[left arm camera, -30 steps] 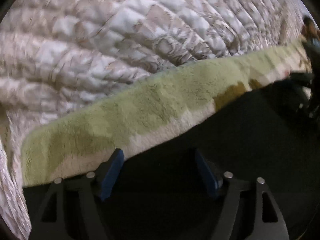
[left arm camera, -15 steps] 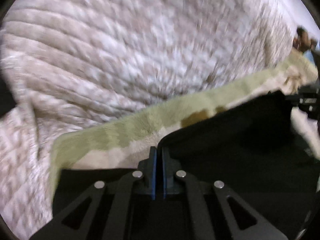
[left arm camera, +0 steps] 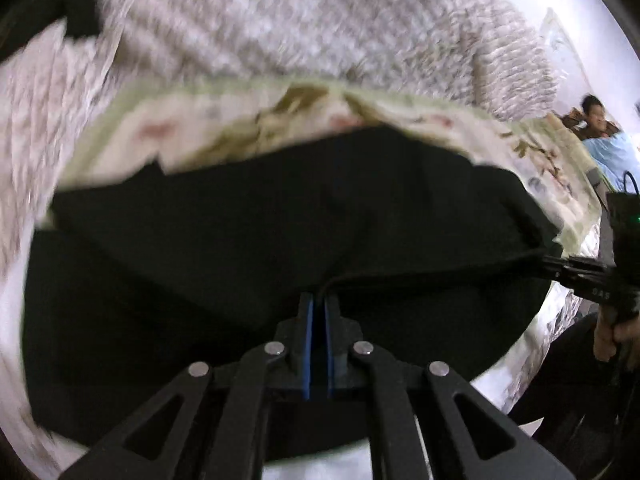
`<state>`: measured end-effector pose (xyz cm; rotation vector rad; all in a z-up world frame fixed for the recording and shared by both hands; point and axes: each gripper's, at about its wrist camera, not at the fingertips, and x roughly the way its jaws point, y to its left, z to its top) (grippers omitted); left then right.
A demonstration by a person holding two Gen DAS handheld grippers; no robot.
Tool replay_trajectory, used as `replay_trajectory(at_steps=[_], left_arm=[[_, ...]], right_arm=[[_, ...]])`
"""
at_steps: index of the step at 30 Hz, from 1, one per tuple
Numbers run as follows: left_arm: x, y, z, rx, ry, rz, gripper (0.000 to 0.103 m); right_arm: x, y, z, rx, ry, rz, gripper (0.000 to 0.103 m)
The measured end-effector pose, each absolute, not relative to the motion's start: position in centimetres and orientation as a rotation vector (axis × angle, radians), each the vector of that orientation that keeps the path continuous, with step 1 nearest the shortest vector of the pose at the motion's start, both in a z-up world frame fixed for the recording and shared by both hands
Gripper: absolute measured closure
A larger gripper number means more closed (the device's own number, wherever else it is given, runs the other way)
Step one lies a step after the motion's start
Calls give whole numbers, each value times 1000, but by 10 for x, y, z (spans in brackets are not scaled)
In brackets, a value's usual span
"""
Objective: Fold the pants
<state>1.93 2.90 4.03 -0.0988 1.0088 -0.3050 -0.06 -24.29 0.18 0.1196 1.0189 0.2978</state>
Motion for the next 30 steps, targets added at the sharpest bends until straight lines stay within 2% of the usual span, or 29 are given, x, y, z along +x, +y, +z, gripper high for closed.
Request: replay_trajectory(at_steps=[2,4,6,7,8,12,20,22,24,28,30], left_arm=[[6,37,38,-148,1027,-288,94],[-8,48,41,-194,1035,-270,94],[-18,64,45,-259,1032,-229,88],[-20,73,49,-283,1027,-204,86],[-21,77,53,-285,1012,-177,80],[8,82,70,-194,948,-26,58],[96,68,23,10,1047,190,57],[99,59,21,83,1015,220,62],[98,56,22,88,997,220,95],[71,89,46,-103,881,236,97],[42,113,63,-189,789,274,97]], right_arm=[[-7,-246,-1,165,1043,279,91],[-17,-250,1,195,1036,265,81],[-29,-259,5,259,1004,254,45],[-34,-264,6,294,990,252,39],[-37,-269,7,322,975,244,38],[-37,-280,7,394,947,185,38],[-21,-305,3,575,895,71,38],[-16,-312,-1,614,890,44,38],[-14,-320,-7,661,889,6,38],[-16,-333,-9,717,836,-20,41],[-16,-337,-7,713,813,-48,63]])
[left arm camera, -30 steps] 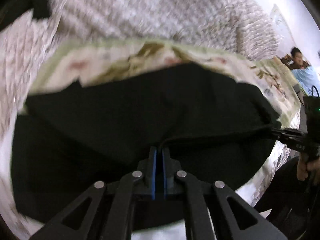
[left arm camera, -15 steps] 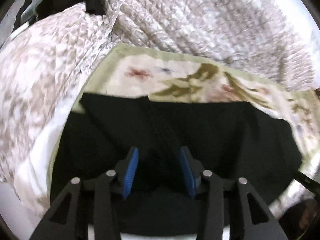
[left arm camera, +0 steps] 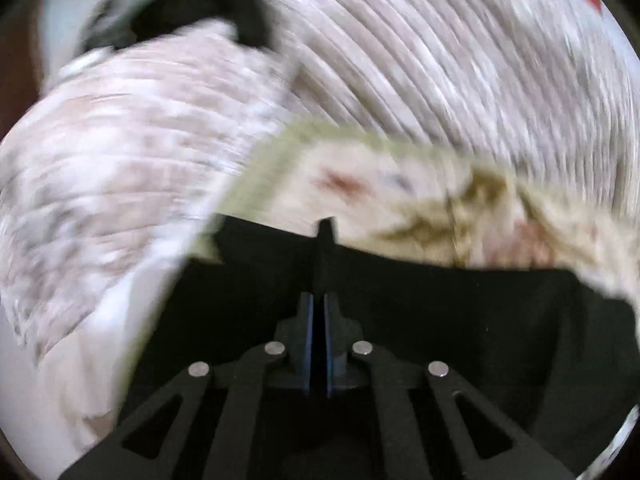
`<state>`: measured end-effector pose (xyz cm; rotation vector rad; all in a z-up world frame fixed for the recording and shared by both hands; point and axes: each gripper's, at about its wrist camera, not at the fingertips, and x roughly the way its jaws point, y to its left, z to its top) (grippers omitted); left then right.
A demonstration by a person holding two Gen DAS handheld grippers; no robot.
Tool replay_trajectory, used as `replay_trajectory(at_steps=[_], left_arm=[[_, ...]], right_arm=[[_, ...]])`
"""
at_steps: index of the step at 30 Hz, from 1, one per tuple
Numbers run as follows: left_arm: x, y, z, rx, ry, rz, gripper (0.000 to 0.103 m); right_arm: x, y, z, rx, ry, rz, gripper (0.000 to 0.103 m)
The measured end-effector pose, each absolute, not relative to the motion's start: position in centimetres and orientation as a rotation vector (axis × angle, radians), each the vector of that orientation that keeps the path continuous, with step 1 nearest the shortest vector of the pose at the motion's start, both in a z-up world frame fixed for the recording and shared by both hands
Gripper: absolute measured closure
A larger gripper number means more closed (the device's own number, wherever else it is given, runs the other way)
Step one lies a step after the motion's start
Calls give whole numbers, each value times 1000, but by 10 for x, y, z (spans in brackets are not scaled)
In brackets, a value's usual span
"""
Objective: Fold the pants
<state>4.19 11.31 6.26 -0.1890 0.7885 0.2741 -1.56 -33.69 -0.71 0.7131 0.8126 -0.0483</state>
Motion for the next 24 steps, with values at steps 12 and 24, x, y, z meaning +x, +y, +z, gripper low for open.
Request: replay_trajectory(at_steps=[12,24], left_arm=[[-25,181,31,-567,844,266,90],[-7,183,23,-606,838,317,77]], right_arm=[[-10,-352,-21,804,822,-95,81],[-7,-350,-18,784,820,-113,78]])
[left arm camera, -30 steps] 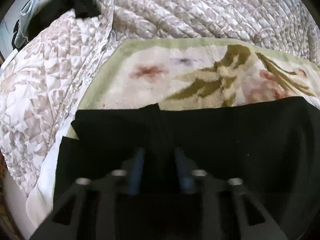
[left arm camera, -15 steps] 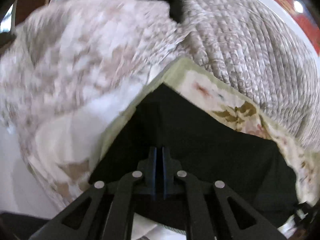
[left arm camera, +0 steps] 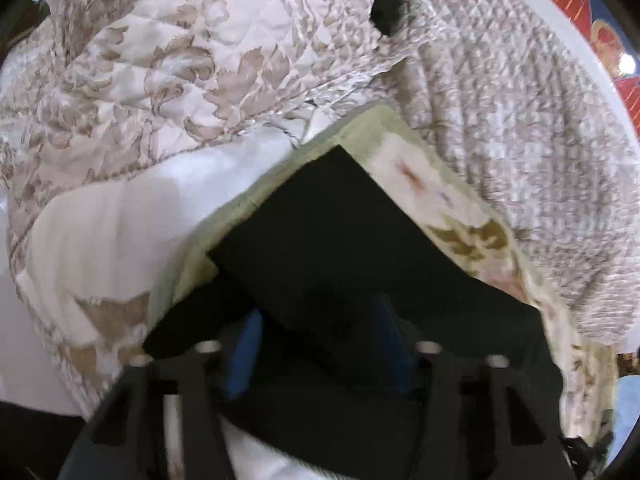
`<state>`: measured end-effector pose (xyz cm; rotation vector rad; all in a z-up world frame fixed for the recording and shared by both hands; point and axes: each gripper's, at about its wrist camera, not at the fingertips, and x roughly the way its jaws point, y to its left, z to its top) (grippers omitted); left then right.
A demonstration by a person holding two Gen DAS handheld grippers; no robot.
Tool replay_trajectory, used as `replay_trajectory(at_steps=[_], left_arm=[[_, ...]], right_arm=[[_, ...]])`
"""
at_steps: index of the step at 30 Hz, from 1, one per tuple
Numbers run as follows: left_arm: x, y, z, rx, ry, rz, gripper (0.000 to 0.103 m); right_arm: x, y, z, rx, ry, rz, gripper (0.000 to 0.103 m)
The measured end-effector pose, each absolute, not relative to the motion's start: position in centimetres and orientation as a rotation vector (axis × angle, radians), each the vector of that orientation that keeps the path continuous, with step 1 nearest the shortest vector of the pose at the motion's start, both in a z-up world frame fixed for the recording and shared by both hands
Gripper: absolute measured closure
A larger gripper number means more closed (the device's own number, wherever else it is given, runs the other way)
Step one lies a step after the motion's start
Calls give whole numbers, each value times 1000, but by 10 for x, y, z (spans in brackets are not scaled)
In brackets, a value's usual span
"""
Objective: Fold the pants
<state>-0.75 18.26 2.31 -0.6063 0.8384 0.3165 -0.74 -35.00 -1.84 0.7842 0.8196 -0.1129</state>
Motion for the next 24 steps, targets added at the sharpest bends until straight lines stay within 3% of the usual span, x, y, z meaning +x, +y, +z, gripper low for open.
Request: replay_trajectory(at_steps=[2,5,10,17,24], left_arm=[[-2,183,25,-533,860,360,98],[-6,186,43,-505,829,345,99],[-33,187,82,-457,749,312,99],[-47,191,29,-472,958,351,99],[-57,186,31,-418,969,334,97]], right_arm=[[-6,-348,-17,760,822,-130,85],[-10,-350,-7,755,794,-114,95],[-29,-348,28,752,715,-70,95],[-37,-359,-17,809,885,-183,96],[-37,-347,-6,686,921,-188,94]])
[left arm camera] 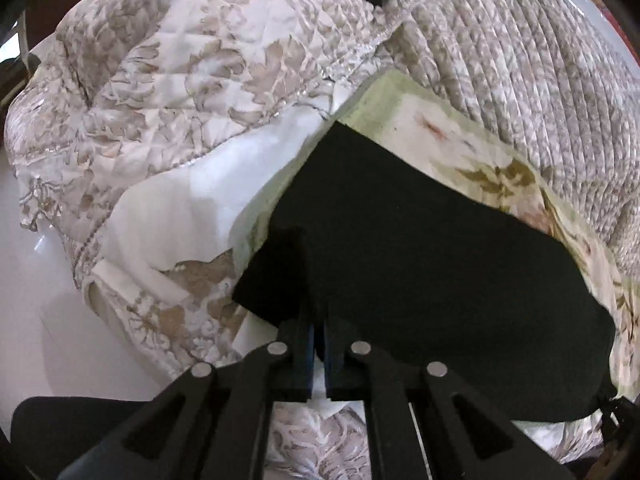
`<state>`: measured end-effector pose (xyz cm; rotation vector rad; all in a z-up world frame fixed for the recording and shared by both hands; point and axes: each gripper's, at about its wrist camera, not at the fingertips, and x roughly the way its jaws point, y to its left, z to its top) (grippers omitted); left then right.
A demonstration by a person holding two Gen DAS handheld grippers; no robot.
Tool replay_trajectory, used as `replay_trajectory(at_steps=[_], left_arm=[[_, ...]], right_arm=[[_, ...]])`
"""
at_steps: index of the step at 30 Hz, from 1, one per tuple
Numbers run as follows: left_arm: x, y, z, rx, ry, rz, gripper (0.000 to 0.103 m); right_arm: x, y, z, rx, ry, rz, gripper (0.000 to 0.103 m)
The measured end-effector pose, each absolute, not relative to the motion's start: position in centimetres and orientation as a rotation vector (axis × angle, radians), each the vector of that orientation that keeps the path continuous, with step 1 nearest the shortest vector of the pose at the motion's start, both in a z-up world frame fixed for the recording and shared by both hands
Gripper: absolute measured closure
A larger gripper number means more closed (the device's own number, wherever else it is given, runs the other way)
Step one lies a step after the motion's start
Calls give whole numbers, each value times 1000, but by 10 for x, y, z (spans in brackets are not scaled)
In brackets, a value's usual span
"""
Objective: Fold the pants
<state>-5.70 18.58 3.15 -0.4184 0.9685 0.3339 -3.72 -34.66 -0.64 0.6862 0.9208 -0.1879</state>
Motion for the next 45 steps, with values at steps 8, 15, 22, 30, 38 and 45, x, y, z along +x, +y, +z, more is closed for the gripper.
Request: replay_trajectory(at_steps=[8,15,22,30,38,45], left_arm=[[-68,194,76,-312,845,467,91],[6,134,81,-285,824,169,76],[67,105,16,-234,999,93,77],[54,88,35,-87,904,120,76],[27,56,52,-109,850,44,64],[22,54,31,-94,912,29,63]], right_arm=[[-52,-332,53,350,741,-325,72],[28,-283,33,77,834,-111,72],[62,-293,2,59,914,-158,61],[49,-264,18,8,836,-79,60],[26,-214,24,-64,805,39,59],[25,-200,12,-38,851,111,58]])
